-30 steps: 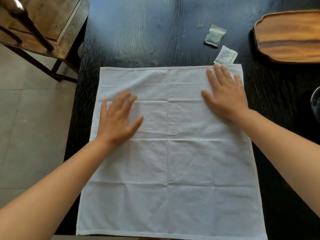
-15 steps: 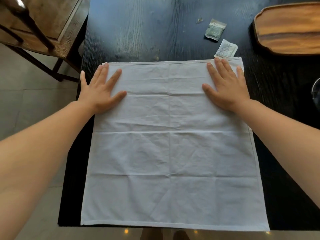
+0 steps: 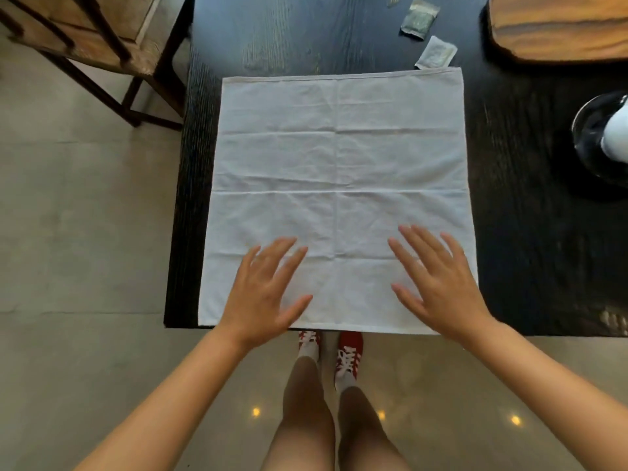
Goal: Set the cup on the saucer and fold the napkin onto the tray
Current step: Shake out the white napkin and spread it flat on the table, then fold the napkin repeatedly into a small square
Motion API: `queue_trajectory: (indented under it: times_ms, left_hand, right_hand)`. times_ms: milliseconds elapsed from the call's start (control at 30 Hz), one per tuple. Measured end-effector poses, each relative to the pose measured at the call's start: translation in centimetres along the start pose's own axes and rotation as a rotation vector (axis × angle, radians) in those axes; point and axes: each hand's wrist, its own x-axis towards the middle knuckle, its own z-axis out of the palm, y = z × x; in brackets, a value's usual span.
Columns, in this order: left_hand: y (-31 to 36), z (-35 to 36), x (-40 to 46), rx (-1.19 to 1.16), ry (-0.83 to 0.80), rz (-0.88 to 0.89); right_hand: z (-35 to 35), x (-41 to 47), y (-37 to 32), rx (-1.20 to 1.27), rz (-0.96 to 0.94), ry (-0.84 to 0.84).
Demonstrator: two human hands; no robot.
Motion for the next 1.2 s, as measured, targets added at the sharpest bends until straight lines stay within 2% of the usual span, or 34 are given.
queue_trajectory:
  times_ms: [200, 400, 667, 767, 900, 1000, 1067, 1200]
  left_hand:
    - [-0.7, 0.4, -5.9, 0.104, -0.118, 0.048]
    - [-1.4, 0.2, -6.1, 0.166, -0.034, 0.138]
    - [-1.4, 0.2, -6.7, 0.11, -0.072, 0.133]
    - [-1.0, -0.5, -6.8, 0.01, -0.104, 0.061]
    - [-0.8, -1.8, -5.5, -0.12, -0.119, -0.157]
    - [-0.8, -3.3, -4.0, -0.197, -0.252, -0.309]
    - [-1.0, -4.6, -3.3, -0.227, -0.414, -0.339]
    - [-1.4, -6.8, -2.6, -0.317, -0.582, -0.369]
  right_hand:
    - [0.9, -5.6, -1.1, -0.027, -0.165, -0.08]
    - [1.6, -6.9, -0.2, -0.031, -0.224, -0.006]
    - [1.0, -7.4, 0.0, -0.044, -0.265, -0.021]
    - [0.7, -7.3, -0.1, -0.006, -0.238, -0.025]
    - [-0.1, -6.6, -0.9, 0.098, -0.126, -0.003]
    - [-1.8, -6.0, -1.3, 0.186, -0.002, -0.148]
    - [-2.8, -5.8, -1.1, 0.342, 0.104, -0.285]
    - [-5.8, -5.3, -1.3, 0.505, 0.159, -0.424]
